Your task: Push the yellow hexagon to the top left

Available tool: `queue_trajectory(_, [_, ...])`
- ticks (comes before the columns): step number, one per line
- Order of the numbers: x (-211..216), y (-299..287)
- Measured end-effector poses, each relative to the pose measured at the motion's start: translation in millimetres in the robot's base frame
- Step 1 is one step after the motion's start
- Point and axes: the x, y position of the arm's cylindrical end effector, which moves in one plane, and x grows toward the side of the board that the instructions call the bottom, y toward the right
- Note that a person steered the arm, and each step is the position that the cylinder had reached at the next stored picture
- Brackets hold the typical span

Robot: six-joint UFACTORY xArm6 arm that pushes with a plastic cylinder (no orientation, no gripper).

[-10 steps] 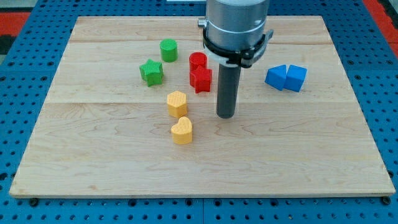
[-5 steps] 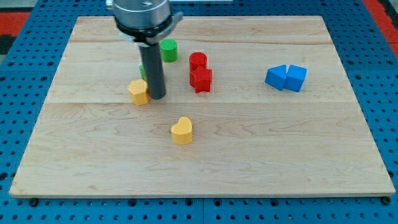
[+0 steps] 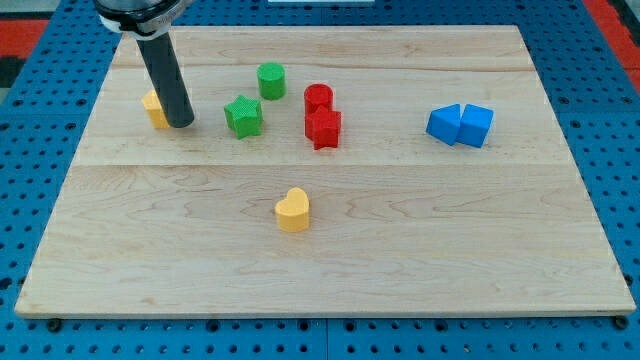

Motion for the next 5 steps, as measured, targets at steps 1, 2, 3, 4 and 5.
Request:
queue_trajectory(1, [0.9, -17.0])
queue_trajectory(2, [4.1, -18.4])
queue_trajectory(3, [2.9, -37.0])
queue_trajectory(4, [-21.3, -36.3])
queue_trajectory(5, [-29.8, -40.0])
